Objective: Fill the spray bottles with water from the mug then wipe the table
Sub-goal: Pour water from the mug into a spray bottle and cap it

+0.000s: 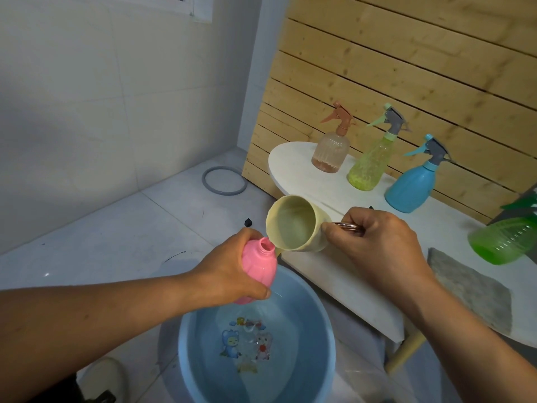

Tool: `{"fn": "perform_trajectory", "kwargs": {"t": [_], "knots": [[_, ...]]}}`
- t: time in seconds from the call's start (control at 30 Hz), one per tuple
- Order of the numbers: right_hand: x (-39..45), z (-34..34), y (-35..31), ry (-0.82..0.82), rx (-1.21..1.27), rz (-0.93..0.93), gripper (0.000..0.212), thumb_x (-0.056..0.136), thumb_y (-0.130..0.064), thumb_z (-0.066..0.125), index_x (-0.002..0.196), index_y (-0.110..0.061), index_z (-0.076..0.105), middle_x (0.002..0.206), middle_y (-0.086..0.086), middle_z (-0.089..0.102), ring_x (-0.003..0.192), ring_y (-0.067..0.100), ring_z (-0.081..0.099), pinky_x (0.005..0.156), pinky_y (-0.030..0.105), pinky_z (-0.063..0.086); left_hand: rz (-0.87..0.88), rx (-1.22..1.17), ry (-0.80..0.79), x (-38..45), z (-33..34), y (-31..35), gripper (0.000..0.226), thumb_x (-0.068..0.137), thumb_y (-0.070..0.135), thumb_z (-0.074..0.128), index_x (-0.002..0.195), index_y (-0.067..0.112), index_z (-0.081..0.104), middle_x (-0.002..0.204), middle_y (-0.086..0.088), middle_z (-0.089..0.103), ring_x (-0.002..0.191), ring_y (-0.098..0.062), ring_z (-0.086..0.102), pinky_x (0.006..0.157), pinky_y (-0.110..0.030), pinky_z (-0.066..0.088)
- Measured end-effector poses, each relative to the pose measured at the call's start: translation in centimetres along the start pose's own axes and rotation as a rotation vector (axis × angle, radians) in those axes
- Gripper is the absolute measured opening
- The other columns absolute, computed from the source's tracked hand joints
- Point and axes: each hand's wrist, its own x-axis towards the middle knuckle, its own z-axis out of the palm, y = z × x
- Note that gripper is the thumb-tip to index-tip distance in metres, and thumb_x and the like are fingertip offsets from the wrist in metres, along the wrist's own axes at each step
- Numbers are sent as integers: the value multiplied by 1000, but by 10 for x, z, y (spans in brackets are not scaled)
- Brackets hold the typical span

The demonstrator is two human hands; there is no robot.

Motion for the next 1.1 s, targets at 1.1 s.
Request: {"fn": "perform_trajectory", "kwargs": {"t": [1.1], "knots": [[-5, 0, -6, 57, -80, -80, 41, 86, -50, 67, 61, -21, 55, 52, -5, 50, 58, 12, 49, 50, 28, 36, 22, -9, 22, -1, 1, -3, 89, 59, 31, 100, 126, 45, 44, 118, 20, 57, 108, -11, 60, 72, -24, 61]]}}
